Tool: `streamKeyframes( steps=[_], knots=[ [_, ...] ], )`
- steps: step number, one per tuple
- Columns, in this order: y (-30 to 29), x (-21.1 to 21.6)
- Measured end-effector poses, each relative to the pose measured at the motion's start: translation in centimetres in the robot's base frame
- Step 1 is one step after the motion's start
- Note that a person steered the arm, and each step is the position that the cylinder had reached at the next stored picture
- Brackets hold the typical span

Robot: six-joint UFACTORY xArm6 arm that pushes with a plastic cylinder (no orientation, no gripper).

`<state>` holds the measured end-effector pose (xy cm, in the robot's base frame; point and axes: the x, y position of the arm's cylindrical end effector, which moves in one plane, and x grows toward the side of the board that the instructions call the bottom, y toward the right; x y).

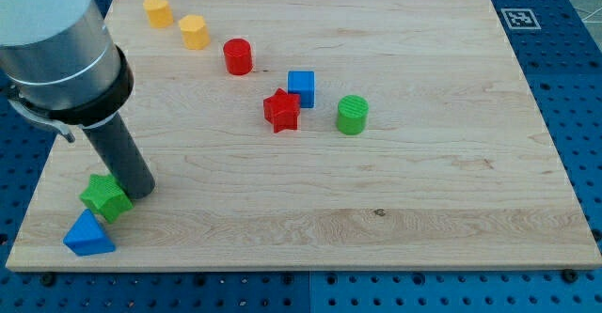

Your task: Point at the green circle

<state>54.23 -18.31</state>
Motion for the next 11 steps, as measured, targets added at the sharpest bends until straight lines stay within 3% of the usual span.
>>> streamKeyframes(
  steps=[2, 5, 6, 7, 11],
  knots=[
    [5.5, -2.6],
    [26.2, -2.9],
    [30.2, -5.2],
    [31.5, -9.2],
    [27.4, -13.3]
  ],
)
